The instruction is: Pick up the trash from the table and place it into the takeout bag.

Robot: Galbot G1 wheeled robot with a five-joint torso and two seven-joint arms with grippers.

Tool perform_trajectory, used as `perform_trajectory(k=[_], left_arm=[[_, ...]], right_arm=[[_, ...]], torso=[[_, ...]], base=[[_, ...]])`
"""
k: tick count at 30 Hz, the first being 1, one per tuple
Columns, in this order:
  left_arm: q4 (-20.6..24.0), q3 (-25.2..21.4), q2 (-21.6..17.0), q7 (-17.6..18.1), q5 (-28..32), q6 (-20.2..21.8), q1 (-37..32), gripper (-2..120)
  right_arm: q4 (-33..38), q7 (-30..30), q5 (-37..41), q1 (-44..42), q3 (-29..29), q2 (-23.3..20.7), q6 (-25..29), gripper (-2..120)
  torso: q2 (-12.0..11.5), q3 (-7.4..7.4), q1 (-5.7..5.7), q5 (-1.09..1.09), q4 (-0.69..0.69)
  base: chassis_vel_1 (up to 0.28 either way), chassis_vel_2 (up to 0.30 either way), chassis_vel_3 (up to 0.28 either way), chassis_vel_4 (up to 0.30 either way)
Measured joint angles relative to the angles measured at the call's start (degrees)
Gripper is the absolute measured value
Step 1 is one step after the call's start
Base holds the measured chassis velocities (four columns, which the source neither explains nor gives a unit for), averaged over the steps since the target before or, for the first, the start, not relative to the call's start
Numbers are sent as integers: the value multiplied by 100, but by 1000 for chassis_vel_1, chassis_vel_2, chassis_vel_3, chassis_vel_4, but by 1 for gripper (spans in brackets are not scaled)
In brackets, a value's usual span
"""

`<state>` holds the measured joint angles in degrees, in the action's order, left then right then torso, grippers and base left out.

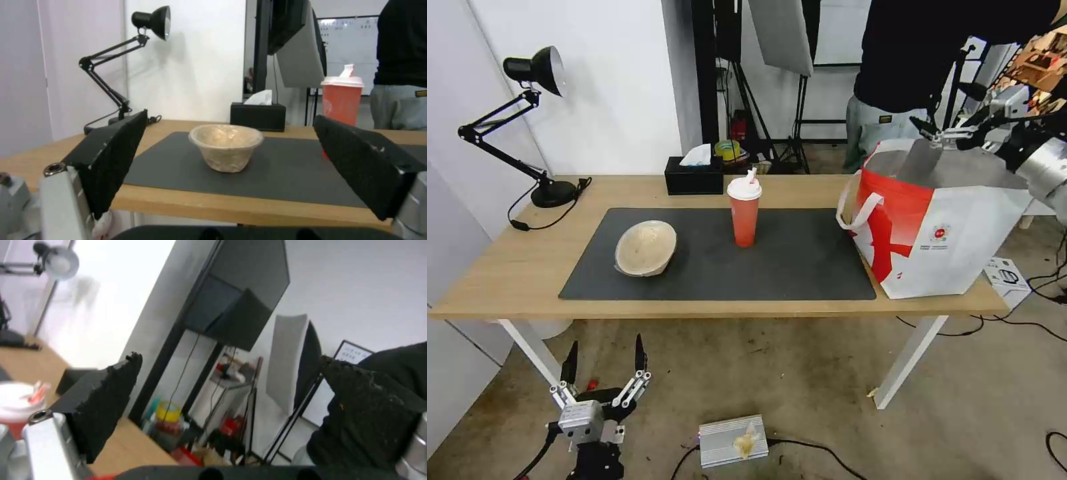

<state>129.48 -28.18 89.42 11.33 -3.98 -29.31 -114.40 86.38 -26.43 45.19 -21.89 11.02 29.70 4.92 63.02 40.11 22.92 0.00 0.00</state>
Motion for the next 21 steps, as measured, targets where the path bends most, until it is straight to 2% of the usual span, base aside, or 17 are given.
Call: perform_trajectory(k=[6,9,10,13,14,18,19,21], left_arm=[[0,5,57,1,-57,0,-10,100],[0,17,88,0,-93,0,-11,100],[0,17,88,0,-93,0,-11,100],[4,16,98,2,-98,-1,-11,100],[4,16,98,2,-98,-1,-11,100],[34,-13,98,4,-45,-2,15,100],[34,-13,98,4,-45,-2,15,100],[62,-43,78,5,8,-2,31,100]], right_arm=[[373,525,534,-149,30,10,45,100],[978,1205,983,-484,146,40,58,100],[978,1205,983,-484,146,40,58,100],[1826,2057,1095,-1046,331,101,169,100],[1826,2057,1095,-1046,331,101,169,100],[3061,3365,913,-2141,673,373,254,100],[3061,3365,913,-2141,673,373,254,100],[3600,3833,592,-2658,774,575,280,100]], torso=[[0,0,0,0,0],[0,0,0,-1,1],[0,0,0,-1,1],[0,0,0,-1,1],[0,0,0,-1,1],[0,0,0,0,0],[0,0,0,0,0],[0,0,0,-1,-1]], base=[[0,0,0,0],[0,0,0,0],[0,0,0,0],[0,0,0,0],[0,0,0,0],[0,0,0,0],[0,0,0,0],[0,0,0,0]])
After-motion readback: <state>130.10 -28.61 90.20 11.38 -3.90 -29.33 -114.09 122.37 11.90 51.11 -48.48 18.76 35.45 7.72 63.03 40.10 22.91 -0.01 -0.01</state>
